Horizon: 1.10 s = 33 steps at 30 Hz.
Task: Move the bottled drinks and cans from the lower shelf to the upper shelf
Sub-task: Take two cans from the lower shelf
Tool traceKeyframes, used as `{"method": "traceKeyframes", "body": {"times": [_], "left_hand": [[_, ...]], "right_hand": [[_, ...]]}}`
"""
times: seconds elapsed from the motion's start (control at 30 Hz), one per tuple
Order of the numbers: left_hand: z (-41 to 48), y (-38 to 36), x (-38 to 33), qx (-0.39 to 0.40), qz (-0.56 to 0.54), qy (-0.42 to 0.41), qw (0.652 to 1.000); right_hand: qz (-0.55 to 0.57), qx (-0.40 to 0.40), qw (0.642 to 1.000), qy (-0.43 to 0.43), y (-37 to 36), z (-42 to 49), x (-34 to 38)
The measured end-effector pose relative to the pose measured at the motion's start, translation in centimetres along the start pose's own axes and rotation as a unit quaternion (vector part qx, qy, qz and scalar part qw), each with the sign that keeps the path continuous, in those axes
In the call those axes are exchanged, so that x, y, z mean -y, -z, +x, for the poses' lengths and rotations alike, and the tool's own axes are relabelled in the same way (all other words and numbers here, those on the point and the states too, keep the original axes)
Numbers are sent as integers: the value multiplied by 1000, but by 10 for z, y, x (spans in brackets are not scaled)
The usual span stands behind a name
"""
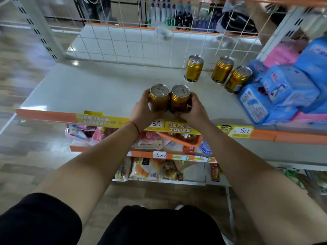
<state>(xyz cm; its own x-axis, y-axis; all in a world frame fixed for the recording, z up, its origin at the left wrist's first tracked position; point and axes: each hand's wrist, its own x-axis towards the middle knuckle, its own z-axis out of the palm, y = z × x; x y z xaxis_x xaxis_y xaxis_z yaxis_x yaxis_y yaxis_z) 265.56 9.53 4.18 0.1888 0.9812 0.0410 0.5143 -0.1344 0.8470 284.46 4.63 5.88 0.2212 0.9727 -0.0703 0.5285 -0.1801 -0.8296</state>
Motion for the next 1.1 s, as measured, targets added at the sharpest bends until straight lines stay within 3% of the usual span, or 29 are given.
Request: {"method": "traceKeyframes", "body": {"times": [0.27,0.87,1.1], "left_hand": [[5,-10,10,-34,-12,-24,999],[-1,6,-3,0,-101,-29,994],[-20,24,-33,0,-128,-40,991]], "right_hand": [[-12,-29,999,26,-7,6,-9],[65,-13,997,47,1,9,-5],[48,-9,997,58,25,-12,25]]}}
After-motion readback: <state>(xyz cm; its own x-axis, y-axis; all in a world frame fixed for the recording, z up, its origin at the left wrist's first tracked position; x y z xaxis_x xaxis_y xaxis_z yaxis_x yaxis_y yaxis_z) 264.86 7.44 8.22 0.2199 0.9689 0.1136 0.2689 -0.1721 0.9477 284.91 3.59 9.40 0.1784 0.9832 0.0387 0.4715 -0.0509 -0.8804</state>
